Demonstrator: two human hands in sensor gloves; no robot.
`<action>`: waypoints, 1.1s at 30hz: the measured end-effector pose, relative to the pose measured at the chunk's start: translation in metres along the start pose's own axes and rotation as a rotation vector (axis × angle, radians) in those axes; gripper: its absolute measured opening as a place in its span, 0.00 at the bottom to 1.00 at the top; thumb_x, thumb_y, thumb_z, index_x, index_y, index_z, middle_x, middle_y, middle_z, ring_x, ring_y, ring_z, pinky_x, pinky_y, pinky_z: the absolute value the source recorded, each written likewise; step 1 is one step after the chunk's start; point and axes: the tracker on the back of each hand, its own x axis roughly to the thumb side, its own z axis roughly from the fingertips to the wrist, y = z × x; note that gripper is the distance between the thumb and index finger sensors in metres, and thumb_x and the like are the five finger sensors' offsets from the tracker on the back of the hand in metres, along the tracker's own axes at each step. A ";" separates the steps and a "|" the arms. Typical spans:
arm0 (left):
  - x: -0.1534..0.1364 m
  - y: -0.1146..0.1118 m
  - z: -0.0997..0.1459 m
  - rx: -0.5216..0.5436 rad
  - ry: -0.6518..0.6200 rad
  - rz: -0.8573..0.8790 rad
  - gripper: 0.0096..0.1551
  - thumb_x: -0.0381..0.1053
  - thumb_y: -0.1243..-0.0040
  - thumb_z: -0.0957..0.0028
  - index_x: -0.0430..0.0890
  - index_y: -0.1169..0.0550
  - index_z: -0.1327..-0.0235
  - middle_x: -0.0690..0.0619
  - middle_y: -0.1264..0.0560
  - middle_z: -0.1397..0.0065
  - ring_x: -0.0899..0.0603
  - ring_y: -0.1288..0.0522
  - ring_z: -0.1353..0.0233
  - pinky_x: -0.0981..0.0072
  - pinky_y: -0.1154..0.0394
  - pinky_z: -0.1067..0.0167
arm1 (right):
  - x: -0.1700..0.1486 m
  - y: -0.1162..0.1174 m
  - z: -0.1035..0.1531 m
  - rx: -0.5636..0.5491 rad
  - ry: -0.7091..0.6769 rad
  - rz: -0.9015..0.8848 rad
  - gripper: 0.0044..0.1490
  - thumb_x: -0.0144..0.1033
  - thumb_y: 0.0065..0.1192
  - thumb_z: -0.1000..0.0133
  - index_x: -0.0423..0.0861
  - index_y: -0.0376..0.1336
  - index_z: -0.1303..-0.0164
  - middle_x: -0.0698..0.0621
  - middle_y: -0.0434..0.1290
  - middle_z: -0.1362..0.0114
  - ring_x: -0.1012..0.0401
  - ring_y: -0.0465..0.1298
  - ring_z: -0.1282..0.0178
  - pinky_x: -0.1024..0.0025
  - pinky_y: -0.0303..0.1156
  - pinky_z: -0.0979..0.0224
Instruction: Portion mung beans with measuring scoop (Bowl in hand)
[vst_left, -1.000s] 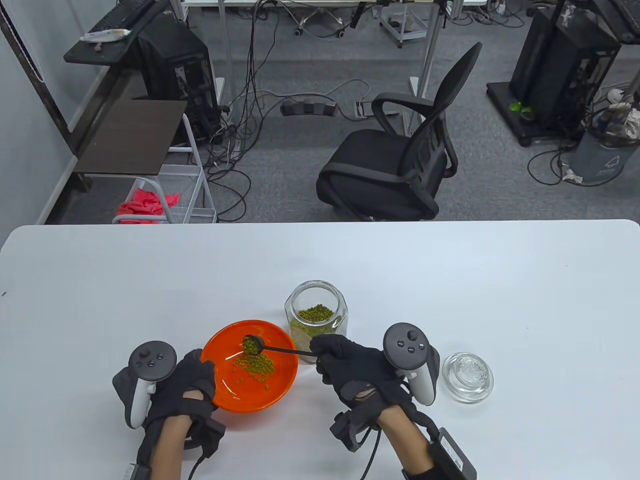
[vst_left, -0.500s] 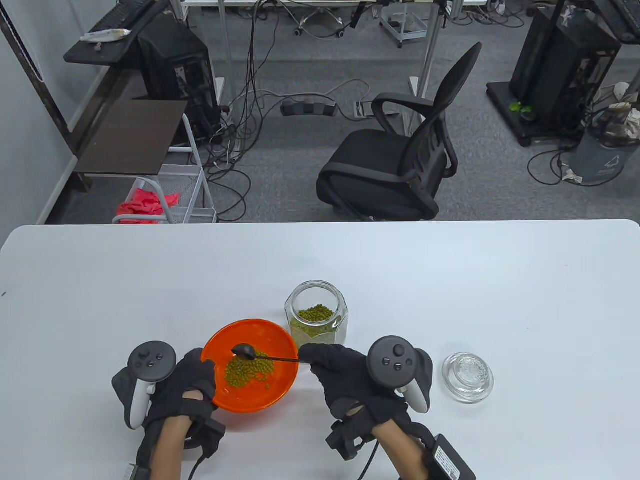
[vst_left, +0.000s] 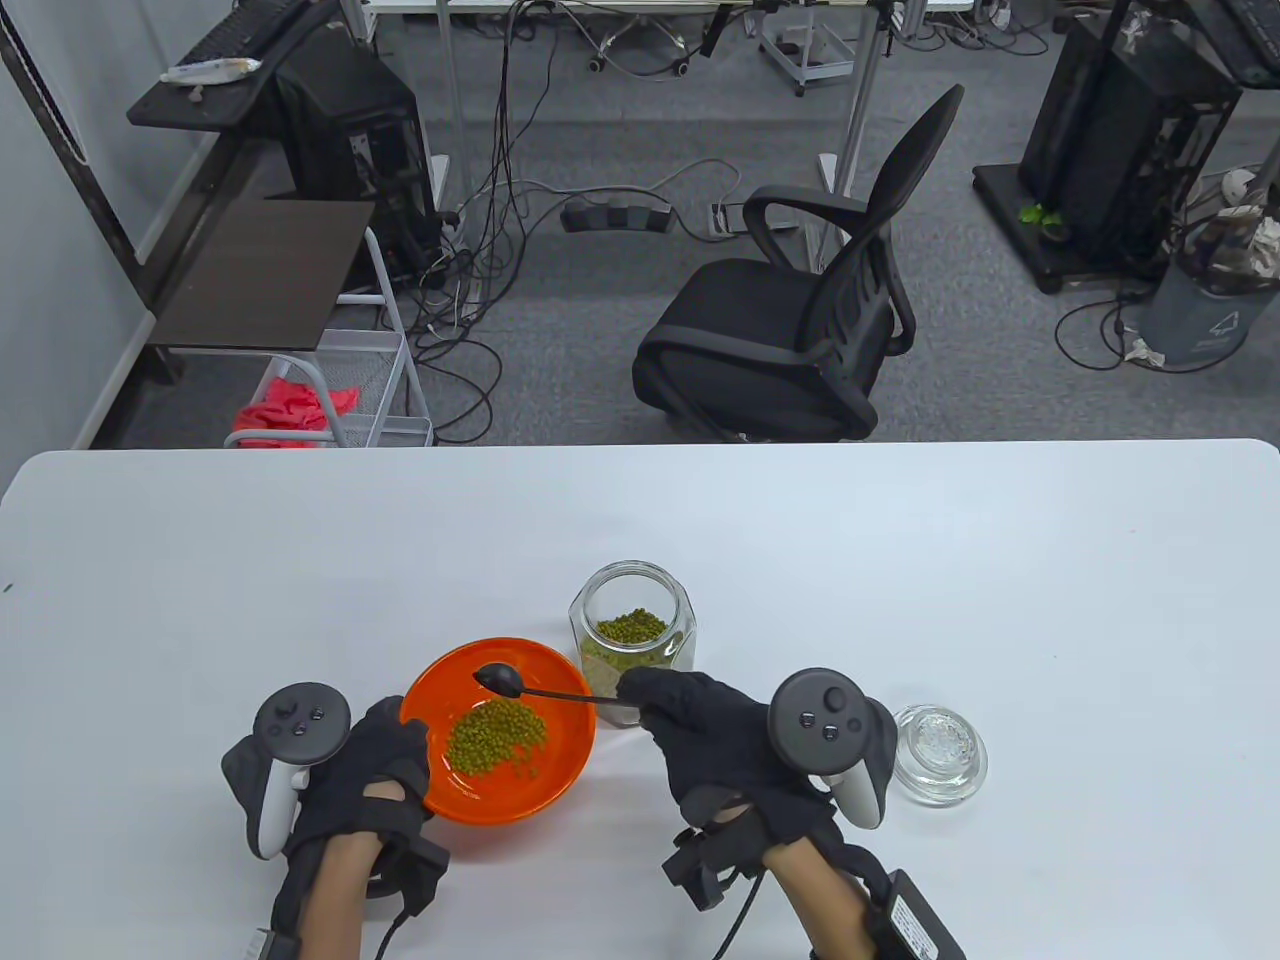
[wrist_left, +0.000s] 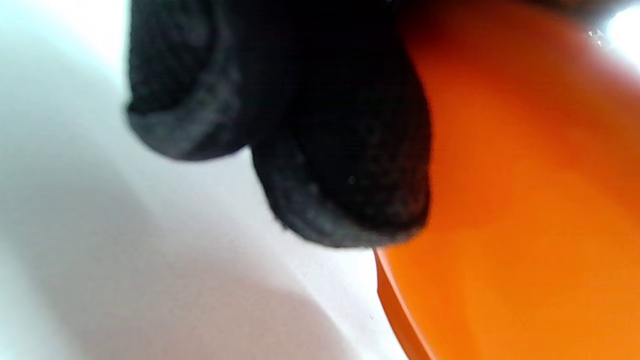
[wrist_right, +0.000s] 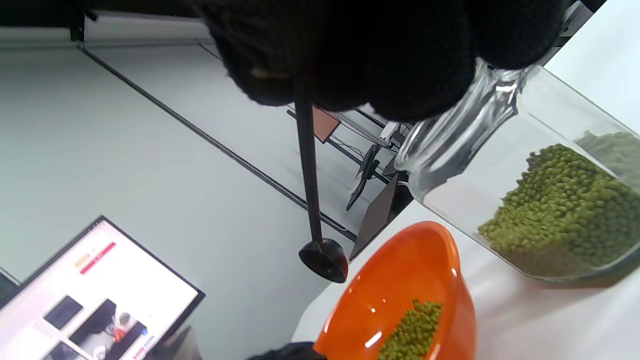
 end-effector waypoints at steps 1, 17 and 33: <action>0.000 0.001 0.000 0.003 -0.001 0.002 0.33 0.55 0.44 0.44 0.39 0.30 0.30 0.51 0.18 0.45 0.56 0.09 0.75 0.76 0.12 0.75 | 0.000 -0.003 0.000 -0.012 -0.001 -0.011 0.25 0.25 0.66 0.50 0.46 0.72 0.41 0.37 0.76 0.43 0.46 0.79 0.52 0.35 0.67 0.38; -0.002 0.010 0.003 0.032 -0.007 0.019 0.33 0.55 0.44 0.44 0.39 0.30 0.30 0.51 0.18 0.45 0.56 0.09 0.75 0.75 0.12 0.75 | 0.019 -0.055 -0.005 -0.283 0.062 0.168 0.25 0.31 0.61 0.48 0.42 0.68 0.41 0.39 0.77 0.52 0.51 0.79 0.61 0.39 0.70 0.42; -0.006 0.010 0.001 0.037 0.002 0.015 0.33 0.55 0.44 0.44 0.40 0.30 0.30 0.51 0.18 0.45 0.56 0.09 0.74 0.75 0.12 0.75 | 0.036 0.013 -0.074 -0.078 0.127 0.801 0.24 0.31 0.61 0.48 0.43 0.70 0.41 0.39 0.77 0.51 0.50 0.79 0.60 0.39 0.70 0.41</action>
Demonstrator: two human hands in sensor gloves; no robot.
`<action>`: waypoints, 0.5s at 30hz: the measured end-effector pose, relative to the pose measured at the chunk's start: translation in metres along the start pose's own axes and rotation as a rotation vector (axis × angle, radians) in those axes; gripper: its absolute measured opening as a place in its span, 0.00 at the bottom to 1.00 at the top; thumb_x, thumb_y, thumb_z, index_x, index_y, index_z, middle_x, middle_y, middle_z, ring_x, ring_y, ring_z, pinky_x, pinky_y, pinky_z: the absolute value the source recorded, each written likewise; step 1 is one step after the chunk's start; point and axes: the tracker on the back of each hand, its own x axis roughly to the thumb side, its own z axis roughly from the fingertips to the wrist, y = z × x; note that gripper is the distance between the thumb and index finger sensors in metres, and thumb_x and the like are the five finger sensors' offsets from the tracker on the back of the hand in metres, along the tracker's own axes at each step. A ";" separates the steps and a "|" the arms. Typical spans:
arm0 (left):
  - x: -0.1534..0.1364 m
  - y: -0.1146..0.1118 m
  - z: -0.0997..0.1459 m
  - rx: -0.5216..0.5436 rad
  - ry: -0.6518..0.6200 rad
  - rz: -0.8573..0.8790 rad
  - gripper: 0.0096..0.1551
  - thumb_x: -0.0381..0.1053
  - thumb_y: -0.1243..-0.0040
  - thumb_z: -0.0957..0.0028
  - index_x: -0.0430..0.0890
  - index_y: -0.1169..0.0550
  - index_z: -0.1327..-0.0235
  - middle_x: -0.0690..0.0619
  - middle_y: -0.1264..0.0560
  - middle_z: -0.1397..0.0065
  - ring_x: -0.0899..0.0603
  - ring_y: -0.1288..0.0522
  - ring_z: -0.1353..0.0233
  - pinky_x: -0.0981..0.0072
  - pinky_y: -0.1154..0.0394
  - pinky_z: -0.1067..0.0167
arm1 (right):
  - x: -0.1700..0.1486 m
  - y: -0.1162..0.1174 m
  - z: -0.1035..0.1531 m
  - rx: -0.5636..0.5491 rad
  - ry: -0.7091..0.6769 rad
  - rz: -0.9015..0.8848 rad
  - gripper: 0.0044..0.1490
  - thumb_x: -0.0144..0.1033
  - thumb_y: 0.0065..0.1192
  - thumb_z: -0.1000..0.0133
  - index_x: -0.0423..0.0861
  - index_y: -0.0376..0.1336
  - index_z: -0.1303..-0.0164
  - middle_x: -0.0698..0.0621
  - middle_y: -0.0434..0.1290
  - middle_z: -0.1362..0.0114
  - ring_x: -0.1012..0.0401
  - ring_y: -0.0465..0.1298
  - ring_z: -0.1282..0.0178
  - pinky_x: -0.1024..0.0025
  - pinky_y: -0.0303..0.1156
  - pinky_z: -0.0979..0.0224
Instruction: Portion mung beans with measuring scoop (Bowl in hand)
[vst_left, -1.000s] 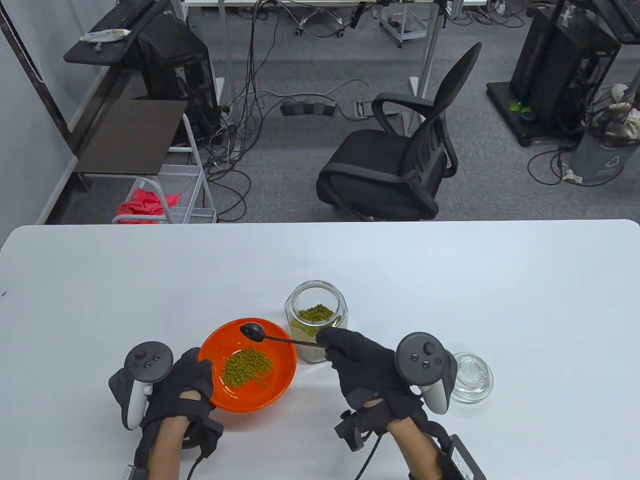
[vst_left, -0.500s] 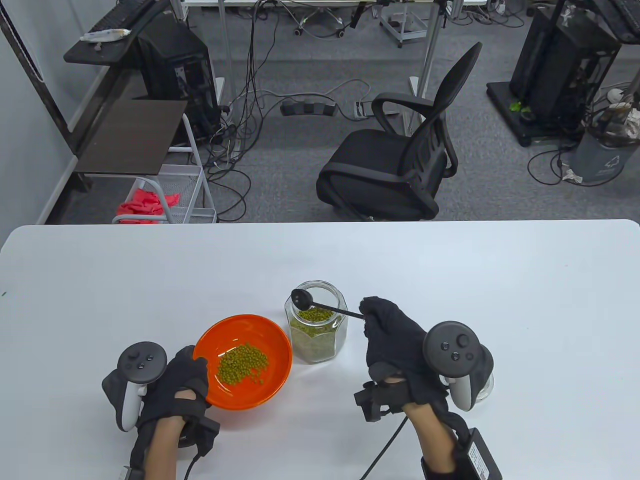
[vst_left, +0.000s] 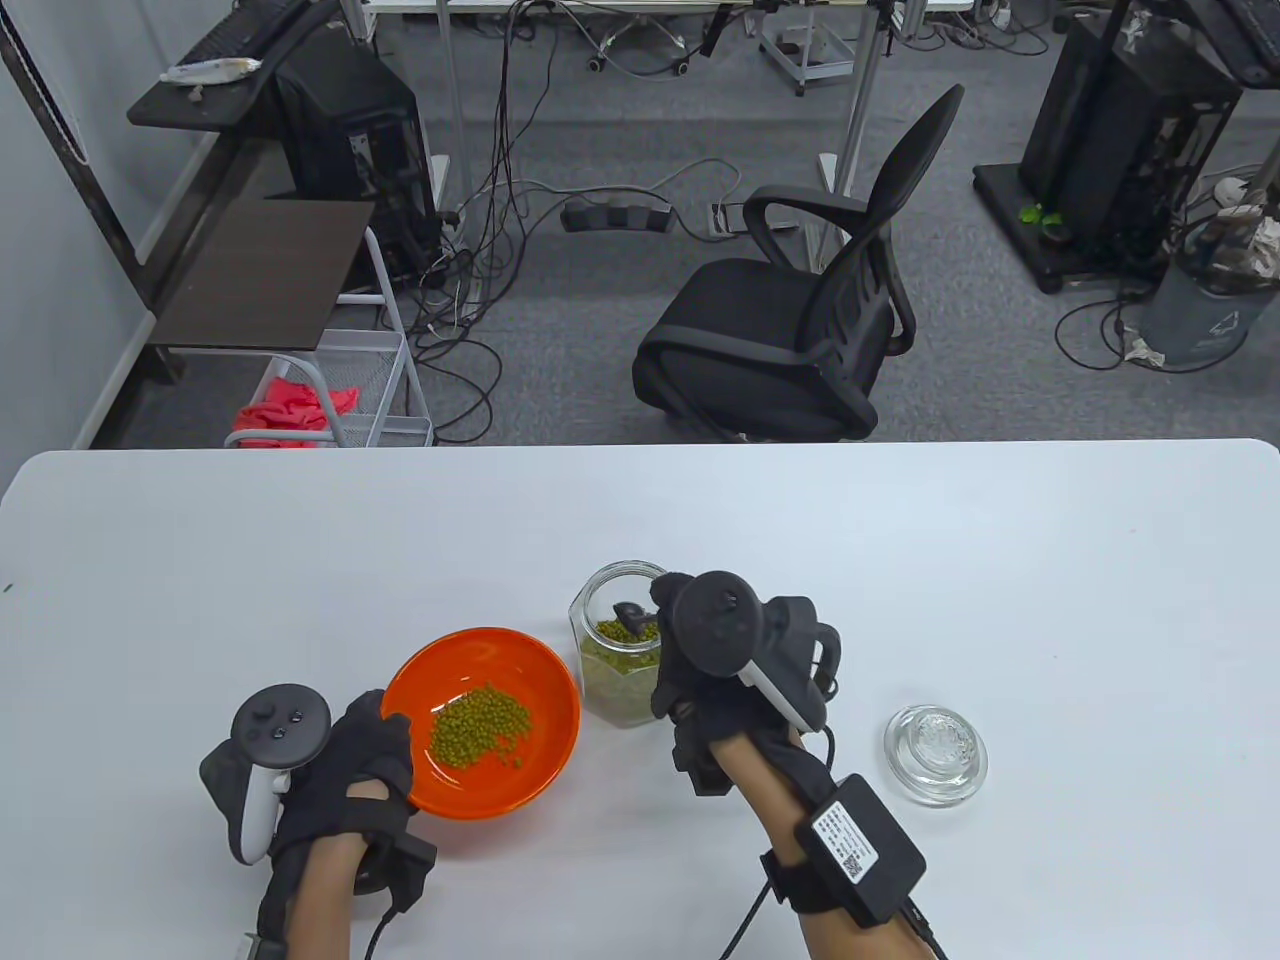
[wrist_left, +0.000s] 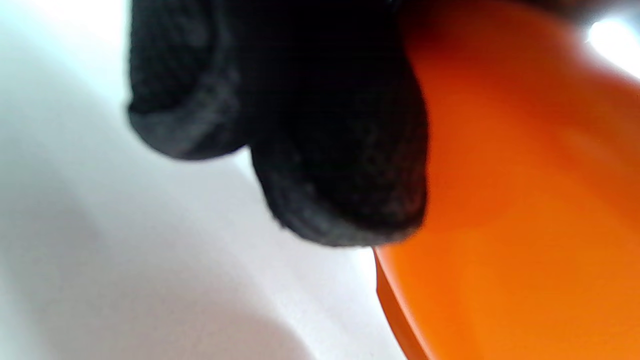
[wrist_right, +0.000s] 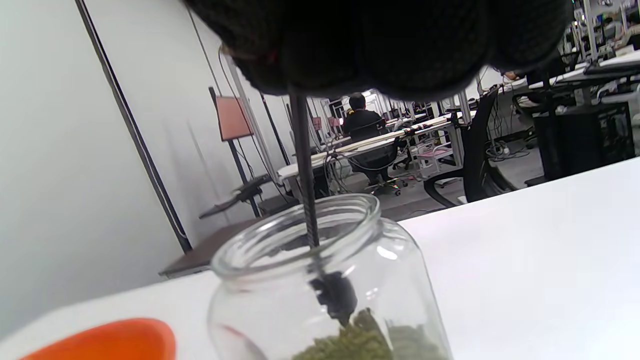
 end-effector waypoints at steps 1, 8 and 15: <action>0.000 -0.001 -0.001 -0.006 0.002 0.002 0.33 0.55 0.44 0.44 0.40 0.30 0.30 0.51 0.18 0.45 0.56 0.09 0.74 0.75 0.12 0.75 | 0.003 0.002 -0.002 -0.001 -0.006 0.028 0.24 0.31 0.61 0.48 0.43 0.70 0.42 0.39 0.78 0.51 0.50 0.79 0.60 0.39 0.70 0.41; -0.001 -0.004 -0.002 -0.017 0.000 0.006 0.33 0.55 0.44 0.44 0.40 0.30 0.30 0.51 0.18 0.45 0.56 0.10 0.74 0.75 0.12 0.75 | 0.024 0.025 -0.020 0.072 -0.046 0.238 0.24 0.33 0.61 0.49 0.45 0.71 0.43 0.41 0.78 0.53 0.52 0.79 0.62 0.41 0.71 0.42; -0.001 -0.002 -0.002 -0.012 0.002 0.004 0.33 0.55 0.44 0.44 0.40 0.30 0.30 0.51 0.18 0.45 0.56 0.10 0.74 0.75 0.12 0.75 | 0.021 0.022 -0.028 0.210 -0.010 0.094 0.24 0.34 0.60 0.49 0.43 0.71 0.45 0.41 0.79 0.57 0.54 0.80 0.66 0.43 0.74 0.45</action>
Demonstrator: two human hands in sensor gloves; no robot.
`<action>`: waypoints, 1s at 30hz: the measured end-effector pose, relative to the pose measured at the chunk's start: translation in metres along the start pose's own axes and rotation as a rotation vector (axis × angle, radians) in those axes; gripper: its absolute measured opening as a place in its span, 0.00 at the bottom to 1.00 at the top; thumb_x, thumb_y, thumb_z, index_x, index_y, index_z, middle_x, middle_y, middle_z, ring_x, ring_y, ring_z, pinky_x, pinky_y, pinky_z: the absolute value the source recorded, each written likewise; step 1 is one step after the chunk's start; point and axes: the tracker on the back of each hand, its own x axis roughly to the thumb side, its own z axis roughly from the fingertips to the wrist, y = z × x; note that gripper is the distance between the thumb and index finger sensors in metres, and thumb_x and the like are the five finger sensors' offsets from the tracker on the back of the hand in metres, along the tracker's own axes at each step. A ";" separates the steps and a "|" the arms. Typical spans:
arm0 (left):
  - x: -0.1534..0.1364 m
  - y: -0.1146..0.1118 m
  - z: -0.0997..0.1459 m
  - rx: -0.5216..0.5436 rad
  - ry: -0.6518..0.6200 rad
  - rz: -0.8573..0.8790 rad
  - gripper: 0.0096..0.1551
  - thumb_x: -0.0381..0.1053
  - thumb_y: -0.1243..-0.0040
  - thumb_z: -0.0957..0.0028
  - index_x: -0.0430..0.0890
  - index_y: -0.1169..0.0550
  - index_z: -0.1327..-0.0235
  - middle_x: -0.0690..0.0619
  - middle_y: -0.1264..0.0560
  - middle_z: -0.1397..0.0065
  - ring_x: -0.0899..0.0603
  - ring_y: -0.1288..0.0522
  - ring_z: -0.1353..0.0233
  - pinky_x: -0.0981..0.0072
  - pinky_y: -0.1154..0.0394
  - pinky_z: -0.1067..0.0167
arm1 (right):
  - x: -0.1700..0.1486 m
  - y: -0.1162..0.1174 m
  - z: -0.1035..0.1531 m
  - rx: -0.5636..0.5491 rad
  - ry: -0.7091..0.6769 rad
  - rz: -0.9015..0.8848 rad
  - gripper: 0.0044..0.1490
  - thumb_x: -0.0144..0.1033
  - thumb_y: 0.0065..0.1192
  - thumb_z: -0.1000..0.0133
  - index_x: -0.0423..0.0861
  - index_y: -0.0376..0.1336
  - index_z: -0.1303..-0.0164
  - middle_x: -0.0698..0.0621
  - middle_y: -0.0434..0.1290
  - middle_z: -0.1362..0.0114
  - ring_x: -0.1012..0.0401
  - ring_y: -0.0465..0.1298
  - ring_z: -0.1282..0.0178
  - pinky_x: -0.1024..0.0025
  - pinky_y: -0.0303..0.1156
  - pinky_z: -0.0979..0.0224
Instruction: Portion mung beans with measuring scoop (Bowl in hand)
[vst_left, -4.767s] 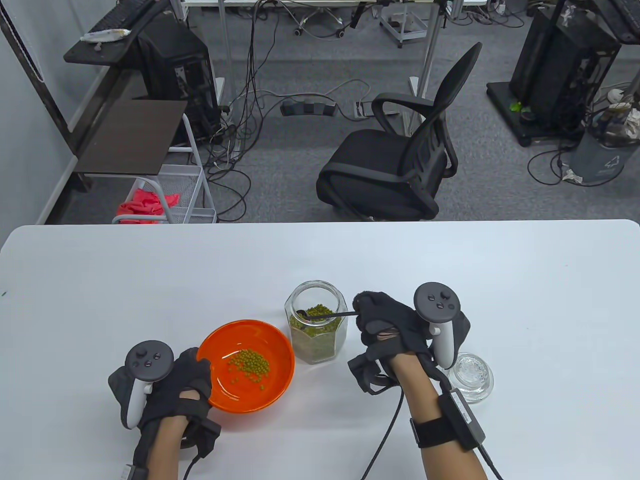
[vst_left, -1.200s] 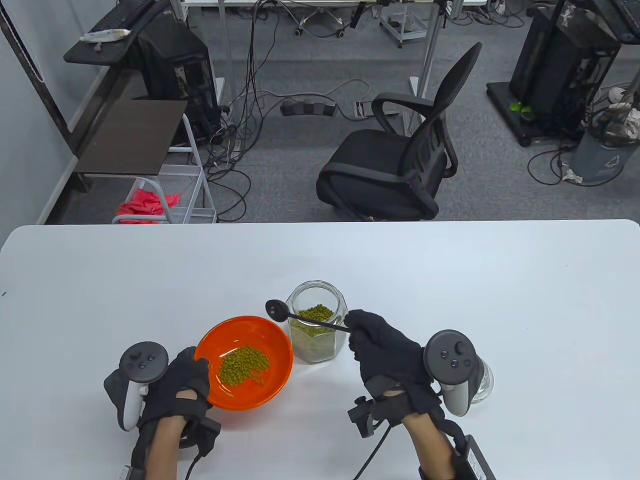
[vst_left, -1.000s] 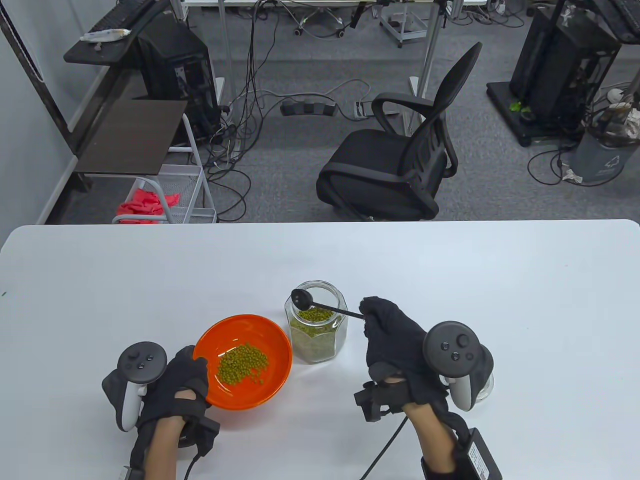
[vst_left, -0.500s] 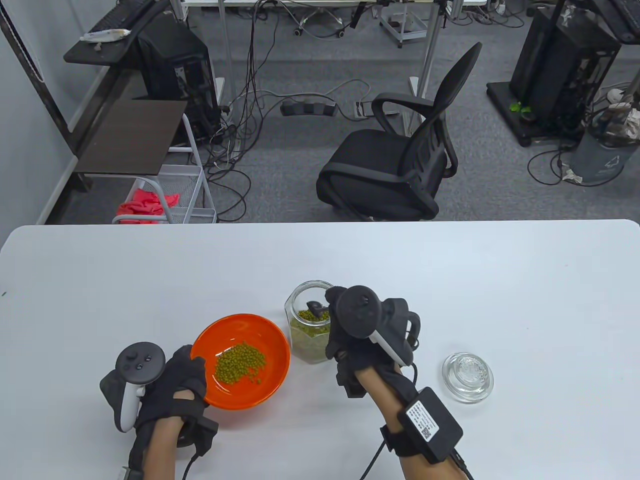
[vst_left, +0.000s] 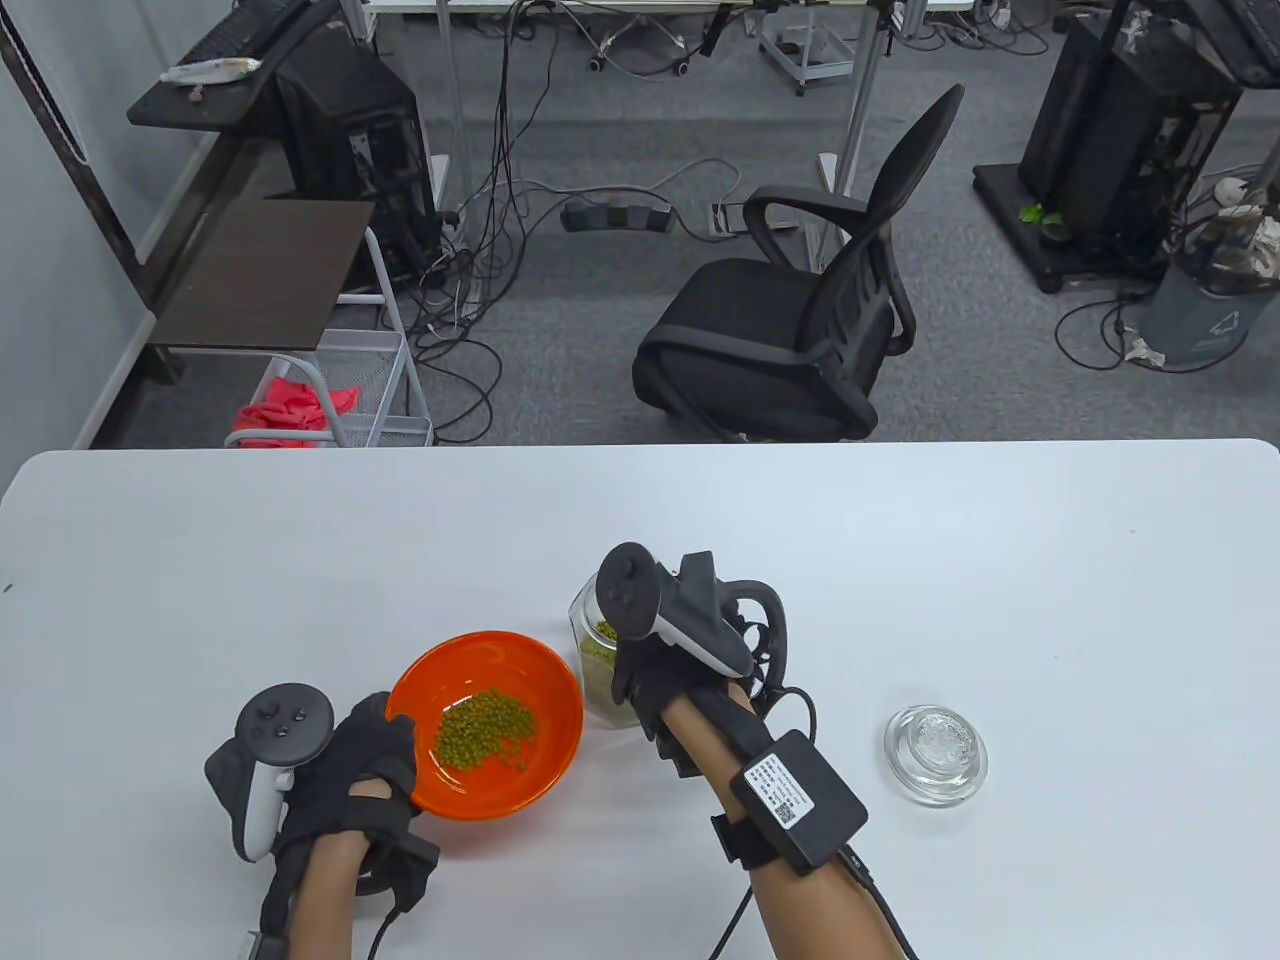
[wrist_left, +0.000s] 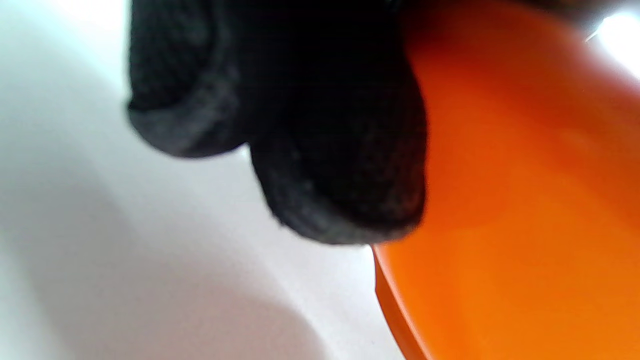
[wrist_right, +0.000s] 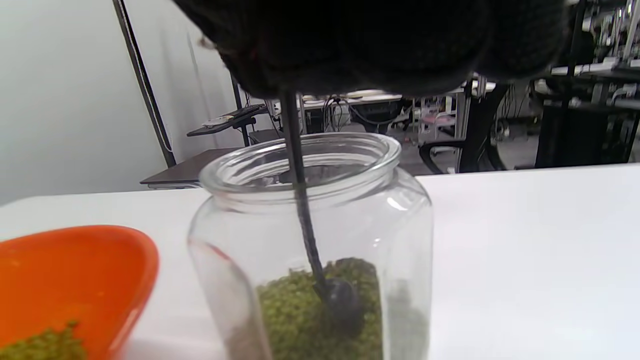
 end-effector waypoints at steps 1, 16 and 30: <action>0.000 0.000 0.000 0.001 0.000 0.000 0.33 0.55 0.44 0.44 0.40 0.30 0.30 0.52 0.18 0.45 0.56 0.10 0.74 0.75 0.12 0.75 | -0.003 -0.001 0.000 0.014 0.012 -0.044 0.24 0.34 0.60 0.49 0.43 0.71 0.45 0.41 0.79 0.57 0.54 0.80 0.66 0.43 0.74 0.46; 0.001 0.000 0.000 0.003 -0.012 0.003 0.33 0.55 0.44 0.44 0.40 0.30 0.30 0.52 0.18 0.45 0.56 0.10 0.74 0.75 0.12 0.75 | -0.067 0.007 0.007 0.052 0.218 -0.654 0.24 0.34 0.59 0.48 0.40 0.70 0.44 0.40 0.78 0.59 0.55 0.80 0.69 0.44 0.75 0.50; 0.001 0.000 0.001 0.003 -0.013 0.011 0.33 0.55 0.44 0.44 0.40 0.30 0.30 0.51 0.18 0.45 0.56 0.10 0.74 0.75 0.12 0.75 | -0.098 0.016 0.022 0.020 0.308 -0.946 0.24 0.34 0.59 0.48 0.39 0.69 0.44 0.39 0.78 0.59 0.55 0.80 0.69 0.45 0.76 0.51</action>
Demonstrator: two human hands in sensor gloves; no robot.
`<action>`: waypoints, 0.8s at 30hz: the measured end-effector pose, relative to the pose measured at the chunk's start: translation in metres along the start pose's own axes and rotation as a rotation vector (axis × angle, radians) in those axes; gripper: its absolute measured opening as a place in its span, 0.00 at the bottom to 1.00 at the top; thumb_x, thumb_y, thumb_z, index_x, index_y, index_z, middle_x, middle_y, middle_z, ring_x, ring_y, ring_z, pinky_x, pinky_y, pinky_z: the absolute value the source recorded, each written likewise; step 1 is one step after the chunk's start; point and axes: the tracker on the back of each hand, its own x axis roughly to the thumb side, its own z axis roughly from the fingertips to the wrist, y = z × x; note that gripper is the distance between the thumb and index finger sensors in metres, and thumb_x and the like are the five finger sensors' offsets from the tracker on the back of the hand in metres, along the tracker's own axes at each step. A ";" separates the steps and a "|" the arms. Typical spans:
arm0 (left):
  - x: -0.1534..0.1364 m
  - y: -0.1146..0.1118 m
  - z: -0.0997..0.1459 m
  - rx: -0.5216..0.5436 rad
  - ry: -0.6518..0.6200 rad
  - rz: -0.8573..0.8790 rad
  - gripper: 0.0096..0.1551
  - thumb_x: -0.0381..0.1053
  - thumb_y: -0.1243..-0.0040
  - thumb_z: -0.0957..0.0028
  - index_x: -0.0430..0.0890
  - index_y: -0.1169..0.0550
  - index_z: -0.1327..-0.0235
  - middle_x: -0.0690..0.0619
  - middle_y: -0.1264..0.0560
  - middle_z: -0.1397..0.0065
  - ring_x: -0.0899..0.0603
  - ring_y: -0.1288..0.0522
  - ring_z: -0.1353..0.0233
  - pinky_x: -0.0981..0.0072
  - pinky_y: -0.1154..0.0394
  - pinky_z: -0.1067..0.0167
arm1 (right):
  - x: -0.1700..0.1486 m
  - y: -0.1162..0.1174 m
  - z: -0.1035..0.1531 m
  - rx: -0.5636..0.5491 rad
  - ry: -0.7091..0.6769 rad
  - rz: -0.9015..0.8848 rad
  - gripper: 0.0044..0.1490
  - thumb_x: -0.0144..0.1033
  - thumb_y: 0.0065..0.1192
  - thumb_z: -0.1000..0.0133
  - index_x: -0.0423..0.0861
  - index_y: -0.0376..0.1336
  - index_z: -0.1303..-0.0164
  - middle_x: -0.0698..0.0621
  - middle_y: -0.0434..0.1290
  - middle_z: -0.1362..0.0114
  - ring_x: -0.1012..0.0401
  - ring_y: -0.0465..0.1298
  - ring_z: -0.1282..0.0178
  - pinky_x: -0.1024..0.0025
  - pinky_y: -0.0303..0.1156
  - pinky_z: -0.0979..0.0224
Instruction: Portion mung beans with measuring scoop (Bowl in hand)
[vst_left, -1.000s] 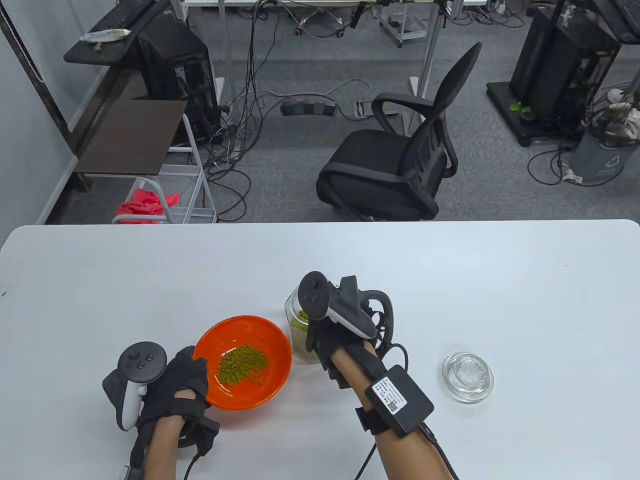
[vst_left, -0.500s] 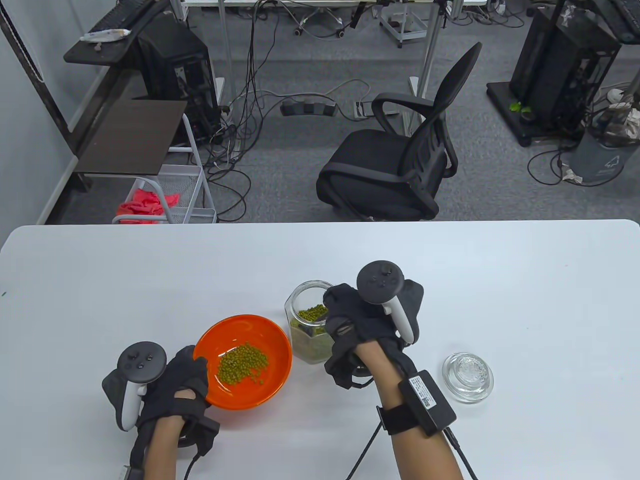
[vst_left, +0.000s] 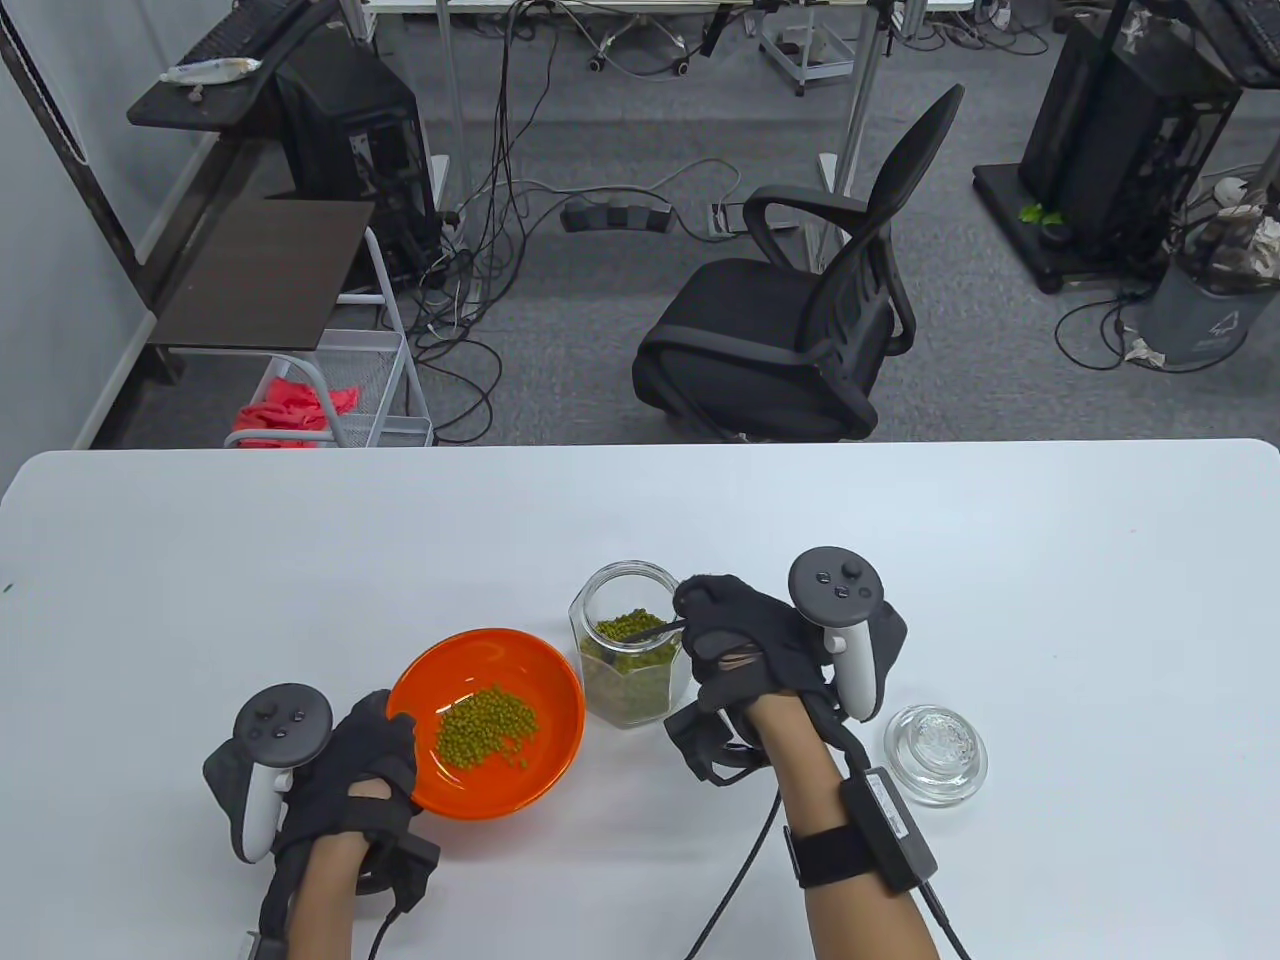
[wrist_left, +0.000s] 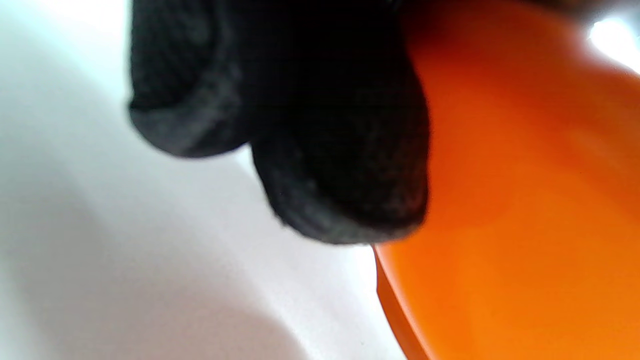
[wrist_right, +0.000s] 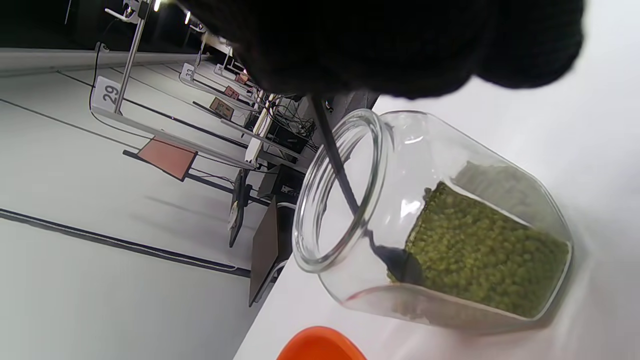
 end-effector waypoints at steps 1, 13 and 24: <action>0.000 0.000 0.000 0.000 0.001 0.000 0.33 0.55 0.44 0.44 0.40 0.30 0.30 0.51 0.18 0.45 0.56 0.10 0.74 0.75 0.12 0.75 | -0.001 -0.001 0.000 -0.001 0.002 -0.010 0.24 0.34 0.59 0.48 0.39 0.69 0.44 0.39 0.78 0.59 0.56 0.80 0.69 0.45 0.76 0.51; 0.000 -0.001 0.001 -0.001 0.010 -0.012 0.33 0.55 0.44 0.44 0.40 0.30 0.30 0.51 0.18 0.45 0.56 0.10 0.74 0.75 0.12 0.75 | -0.018 -0.012 0.004 0.022 0.035 -0.144 0.25 0.34 0.59 0.47 0.39 0.69 0.43 0.39 0.78 0.58 0.55 0.80 0.69 0.45 0.76 0.51; 0.000 -0.002 0.001 -0.005 0.015 -0.001 0.33 0.55 0.44 0.44 0.40 0.30 0.30 0.51 0.18 0.45 0.56 0.10 0.74 0.75 0.12 0.75 | -0.032 -0.017 0.010 0.005 0.042 -0.226 0.25 0.35 0.59 0.47 0.39 0.68 0.42 0.39 0.78 0.58 0.56 0.80 0.69 0.45 0.75 0.51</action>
